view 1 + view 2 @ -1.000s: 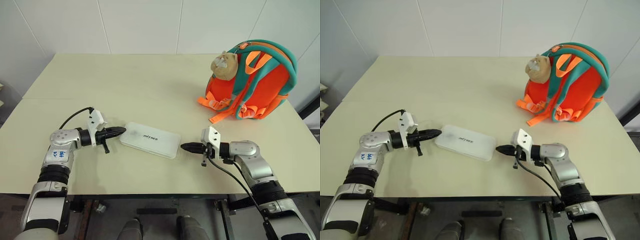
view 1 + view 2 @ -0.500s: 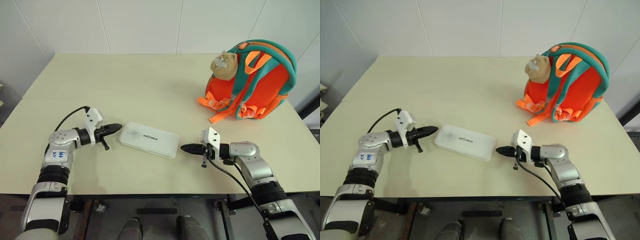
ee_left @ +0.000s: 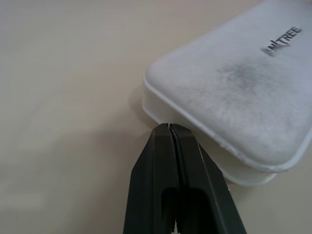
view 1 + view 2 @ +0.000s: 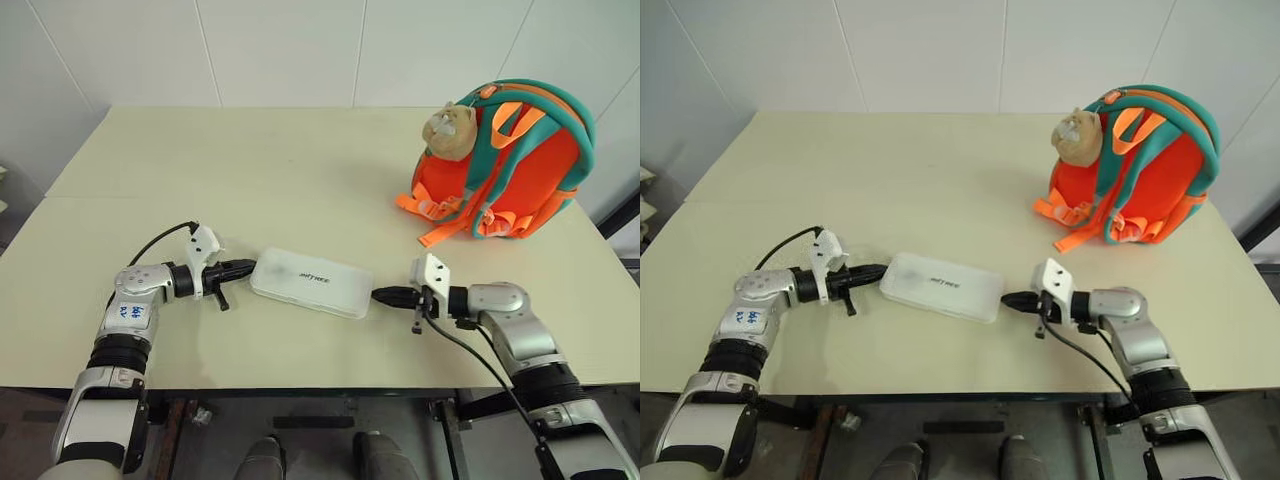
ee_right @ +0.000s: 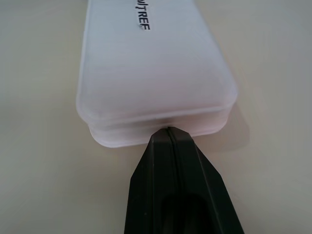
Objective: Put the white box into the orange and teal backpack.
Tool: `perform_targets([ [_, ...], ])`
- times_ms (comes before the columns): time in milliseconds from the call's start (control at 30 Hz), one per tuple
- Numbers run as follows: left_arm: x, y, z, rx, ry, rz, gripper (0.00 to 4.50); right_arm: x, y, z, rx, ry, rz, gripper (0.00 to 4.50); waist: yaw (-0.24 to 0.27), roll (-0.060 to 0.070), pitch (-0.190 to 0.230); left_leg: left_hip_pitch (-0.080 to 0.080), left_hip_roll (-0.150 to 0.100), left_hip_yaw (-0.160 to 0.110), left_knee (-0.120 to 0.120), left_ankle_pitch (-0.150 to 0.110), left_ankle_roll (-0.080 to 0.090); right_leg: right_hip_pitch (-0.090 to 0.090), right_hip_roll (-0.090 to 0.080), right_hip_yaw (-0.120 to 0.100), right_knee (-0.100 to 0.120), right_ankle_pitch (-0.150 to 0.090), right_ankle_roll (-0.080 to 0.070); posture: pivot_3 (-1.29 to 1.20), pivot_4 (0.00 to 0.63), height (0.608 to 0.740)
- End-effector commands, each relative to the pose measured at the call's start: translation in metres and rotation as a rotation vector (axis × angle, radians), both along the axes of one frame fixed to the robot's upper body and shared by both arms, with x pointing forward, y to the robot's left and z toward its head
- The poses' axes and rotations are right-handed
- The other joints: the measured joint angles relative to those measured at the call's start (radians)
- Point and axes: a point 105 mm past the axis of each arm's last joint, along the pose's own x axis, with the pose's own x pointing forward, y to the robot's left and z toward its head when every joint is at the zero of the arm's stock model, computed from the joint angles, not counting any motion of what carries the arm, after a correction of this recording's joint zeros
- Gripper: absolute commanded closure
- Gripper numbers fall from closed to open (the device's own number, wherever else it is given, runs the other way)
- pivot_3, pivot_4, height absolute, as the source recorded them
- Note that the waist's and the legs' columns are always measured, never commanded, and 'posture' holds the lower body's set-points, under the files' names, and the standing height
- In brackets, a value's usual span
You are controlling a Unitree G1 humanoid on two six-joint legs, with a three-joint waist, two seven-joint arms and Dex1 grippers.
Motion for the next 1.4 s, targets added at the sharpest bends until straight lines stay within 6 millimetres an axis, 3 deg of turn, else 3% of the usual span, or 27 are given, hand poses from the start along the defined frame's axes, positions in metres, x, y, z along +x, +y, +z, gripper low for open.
perform_targets([
  [33,-0.013,-0.016,0.006,-0.014,-0.012,-0.090,4.45,-0.002,-0.006,0.017,0.019,-0.046,0.014,4.50,-0.002,0.000,0.000,0.000,0.000,0.000,0.000,0.000,0.000,0.000,0.000,0.000,0.000,0.000,0.000,0.00,0.150,0.740],
  [267,-0.040,-0.034,-0.005,-0.024,0.040,-0.132,4.45,-0.001,-0.036,0.013,-0.029,-0.029,-0.058,4.50,0.000,0.000,0.000,0.000,0.000,0.000,0.000,0.000,0.000,0.000,0.000,0.000,0.000,0.000,0.000,0.00,0.150,0.740],
  [600,-0.036,-0.033,-0.004,-0.029,0.040,-0.073,4.45,0.002,-0.041,0.011,-0.027,-0.022,-0.081,4.50,0.000,0.000,0.000,0.001,0.000,0.000,0.004,0.000,0.000,0.004,0.000,0.000,-0.001,0.000,0.001,0.00,0.150,0.740],
  [667,-0.035,-0.027,-0.001,-0.031,0.046,-0.055,4.50,0.007,-0.047,0.012,-0.021,-0.023,-0.132,4.15,-0.001,0.000,0.000,0.001,0.000,0.000,0.004,0.000,0.000,0.003,0.000,0.000,-0.001,0.000,0.000,0.00,0.150,0.740],
  [767,-0.037,-0.018,0.003,-0.025,0.074,-0.040,3.91,0.008,-0.054,0.017,-0.041,-0.021,-0.133,3.33,-0.001,0.000,0.000,0.001,0.000,0.000,0.004,0.000,0.000,0.003,0.000,0.000,-0.001,0.000,0.000,0.00,0.150,0.740],
  [933,-0.046,0.001,0.011,-0.080,0.202,-0.032,2.41,0.014,-0.071,0.039,-0.040,-0.021,-0.184,1.67,-0.003,0.000,0.000,0.001,0.000,0.000,0.004,0.000,0.001,0.003,0.000,0.000,-0.001,0.000,0.000,0.00,0.150,0.740],
  [1033,-0.043,0.026,0.005,-0.181,0.389,0.049,1.49,0.012,-0.076,0.036,-0.111,0.059,-0.190,0.64,-0.002,0.000,0.000,0.001,0.000,0.000,0.004,0.000,0.001,0.003,0.000,0.000,-0.001,0.000,0.000,0.00,0.150,0.740],
  [1100,-0.038,0.031,0.002,-0.231,0.450,0.086,0.93,0.010,-0.069,0.033,-0.107,0.099,-0.167,0.02,-0.003,0.000,0.000,0.001,0.000,-0.001,0.003,-0.001,0.001,0.003,0.000,0.000,-0.001,0.000,0.000,0.00,0.150,0.740],
  [1200,-0.034,0.024,0.004,-0.324,0.544,0.084,0.01,0.007,-0.057,0.028,-0.110,0.125,-0.142,0.00,-0.002,0.000,0.000,0.001,0.000,-0.001,0.004,-0.001,0.001,0.003,0.000,0.000,-0.001,0.000,0.000,0.00,0.150,0.740],
  [1400,-0.038,-0.009,-0.008,-0.381,0.793,0.011,0.01,-0.007,-0.040,0.016,-0.129,0.247,-0.068,0.00,0.002,0.000,0.000,0.001,0.000,-0.001,0.004,-0.001,0.001,0.004,0.000,-0.001,-0.001,0.000,0.000,0.00,0.150,0.740],
])
